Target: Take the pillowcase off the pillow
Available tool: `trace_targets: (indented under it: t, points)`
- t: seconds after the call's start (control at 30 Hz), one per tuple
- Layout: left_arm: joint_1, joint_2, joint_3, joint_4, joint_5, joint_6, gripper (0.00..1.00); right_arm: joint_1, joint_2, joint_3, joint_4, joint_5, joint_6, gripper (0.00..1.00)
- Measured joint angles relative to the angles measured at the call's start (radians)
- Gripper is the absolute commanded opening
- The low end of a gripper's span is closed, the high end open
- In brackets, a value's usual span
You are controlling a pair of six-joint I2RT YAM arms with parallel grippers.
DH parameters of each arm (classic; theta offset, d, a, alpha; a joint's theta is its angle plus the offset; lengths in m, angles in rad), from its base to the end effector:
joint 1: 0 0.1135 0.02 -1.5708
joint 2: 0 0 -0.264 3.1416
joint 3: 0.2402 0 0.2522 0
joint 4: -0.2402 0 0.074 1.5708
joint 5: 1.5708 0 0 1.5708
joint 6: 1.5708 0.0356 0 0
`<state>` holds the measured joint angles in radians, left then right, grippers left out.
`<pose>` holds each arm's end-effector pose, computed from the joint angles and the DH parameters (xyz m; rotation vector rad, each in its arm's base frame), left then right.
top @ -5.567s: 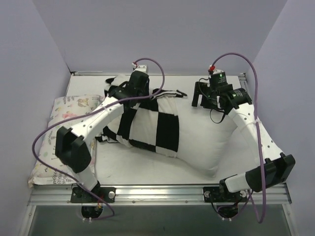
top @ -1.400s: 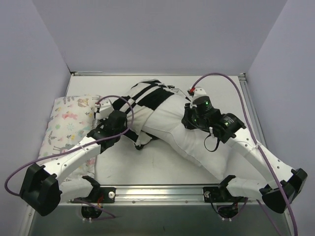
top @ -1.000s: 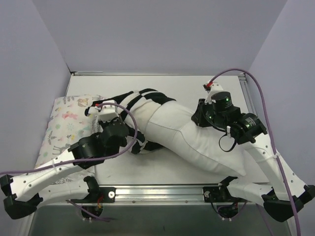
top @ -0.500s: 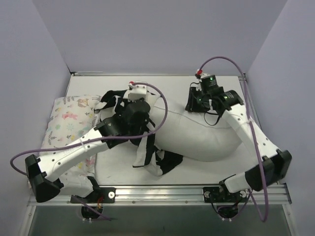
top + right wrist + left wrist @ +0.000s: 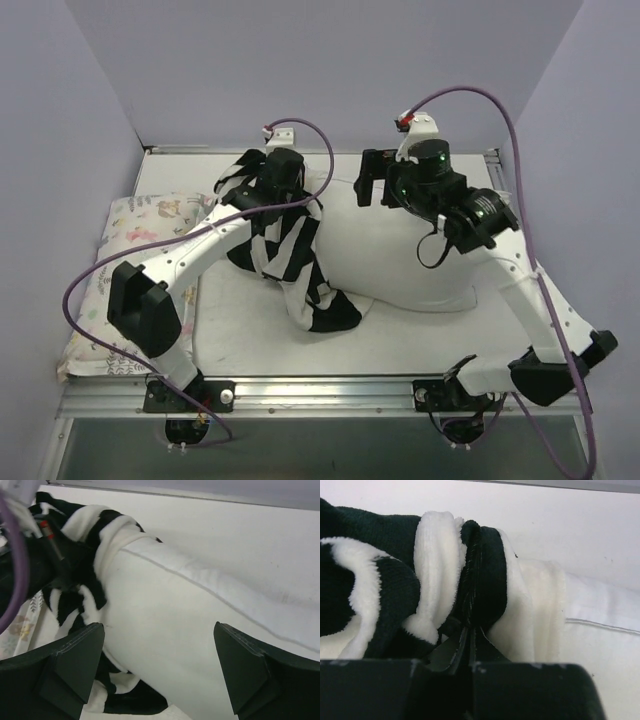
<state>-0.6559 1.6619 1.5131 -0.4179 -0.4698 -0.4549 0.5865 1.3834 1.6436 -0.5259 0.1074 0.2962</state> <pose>0.3144 -0.2217 0.3427 -0.0625 2.0738 -0.1772 0.2500 0.1616 0.4652 -0.1939 1.8565 0.5182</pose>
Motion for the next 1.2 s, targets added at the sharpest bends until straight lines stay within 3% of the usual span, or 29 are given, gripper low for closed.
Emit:
trace_targets:
  t: [0.1,0.27,0.4,0.53,0.57,0.6,0.63,0.67,0.7,0.83,0.97,1.1,1.2]
  points:
    - [0.018,0.032,0.016,0.020,0.037,-0.017,0.10,0.051,-0.120,-0.066,0.031,0.023,-0.010,0.98]
    - [0.029,0.053,0.023,0.040,0.082,-0.029,0.14,0.076,-0.235,-0.355,0.100,0.034,-0.006,1.00]
    - [0.029,0.053,0.023,0.042,0.113,-0.034,0.14,0.077,-0.129,-0.599,0.202,-0.006,0.005,1.00]
    - [0.025,0.053,0.023,0.041,0.142,-0.035,0.18,0.076,0.000,-0.628,0.326,-0.001,0.006,0.97]
    - [0.025,0.053,0.023,0.041,0.143,-0.034,0.20,0.075,0.024,-0.616,0.338,0.010,0.006,0.84]
    - [0.024,0.053,0.023,0.041,0.143,-0.032,0.31,0.072,0.046,-0.599,0.343,0.020,0.007,0.72]
    - [0.022,0.053,0.024,0.040,0.143,-0.027,0.39,0.064,0.069,-0.582,0.345,0.025,0.009,0.49]
    - [0.019,0.052,0.026,0.040,0.143,-0.023,0.50,0.053,0.090,-0.567,0.348,0.024,0.009,0.04]
    - [0.014,0.048,0.027,0.039,0.143,-0.021,0.62,0.038,0.111,-0.554,0.351,0.023,0.016,0.00]
    - [-0.011,-0.017,0.022,0.018,0.146,-0.012,0.75,-0.029,0.164,-0.520,0.388,-0.068,0.044,0.00]
    - [-0.033,-0.186,-0.057,-0.013,0.145,-0.008,0.77,-0.079,0.183,-0.498,0.421,-0.148,0.047,0.00]
    - [-0.045,-0.398,-0.244,-0.011,0.114,-0.024,0.78,-0.115,0.206,-0.463,0.439,-0.196,0.044,0.00]
    - [-0.036,-0.475,-0.396,0.006,0.098,-0.045,0.79,-0.125,0.226,-0.439,0.431,-0.230,0.041,0.00]
